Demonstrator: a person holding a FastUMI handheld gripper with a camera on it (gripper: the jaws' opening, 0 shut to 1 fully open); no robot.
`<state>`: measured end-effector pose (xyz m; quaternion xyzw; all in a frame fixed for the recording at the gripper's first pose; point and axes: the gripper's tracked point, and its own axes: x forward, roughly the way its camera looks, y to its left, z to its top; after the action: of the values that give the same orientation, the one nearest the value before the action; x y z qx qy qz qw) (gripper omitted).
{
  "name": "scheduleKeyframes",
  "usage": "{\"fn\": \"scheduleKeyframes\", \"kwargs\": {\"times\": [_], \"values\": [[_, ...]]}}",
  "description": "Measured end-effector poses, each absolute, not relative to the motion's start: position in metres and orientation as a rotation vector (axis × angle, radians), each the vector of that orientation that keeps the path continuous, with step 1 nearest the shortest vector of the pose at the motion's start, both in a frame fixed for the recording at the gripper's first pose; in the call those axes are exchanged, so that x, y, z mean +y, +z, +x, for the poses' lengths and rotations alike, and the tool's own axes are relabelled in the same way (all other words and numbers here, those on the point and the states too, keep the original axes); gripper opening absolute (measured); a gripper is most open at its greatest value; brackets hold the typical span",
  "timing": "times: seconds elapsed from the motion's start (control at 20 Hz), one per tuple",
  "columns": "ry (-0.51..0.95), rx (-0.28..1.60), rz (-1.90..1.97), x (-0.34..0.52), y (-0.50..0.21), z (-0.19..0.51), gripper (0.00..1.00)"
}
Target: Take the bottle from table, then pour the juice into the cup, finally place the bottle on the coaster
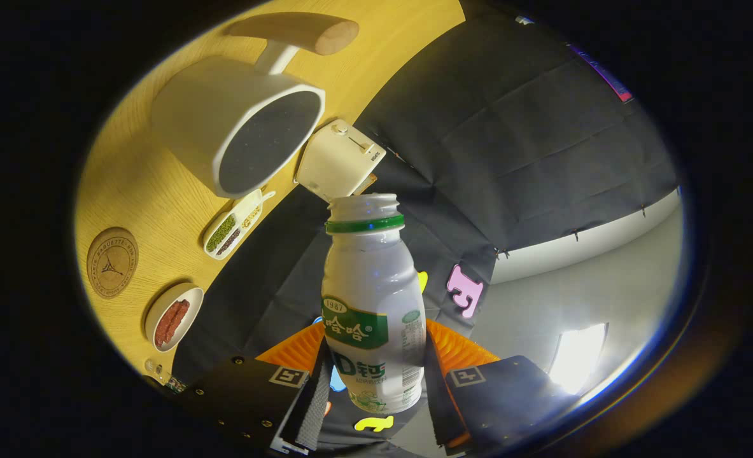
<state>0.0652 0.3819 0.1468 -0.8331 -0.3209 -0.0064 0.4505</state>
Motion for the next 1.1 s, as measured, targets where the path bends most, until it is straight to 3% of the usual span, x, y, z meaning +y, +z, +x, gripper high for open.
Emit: {"fn": "scheduleKeyframes", "kwargs": {"times": [0.3,1.1], "values": [[0.008,-0.638,-1.867,0.356,0.150,0.079,0.66],[0.311,-0.168,-0.895,0.316,0.103,0.103,0.66]]}}
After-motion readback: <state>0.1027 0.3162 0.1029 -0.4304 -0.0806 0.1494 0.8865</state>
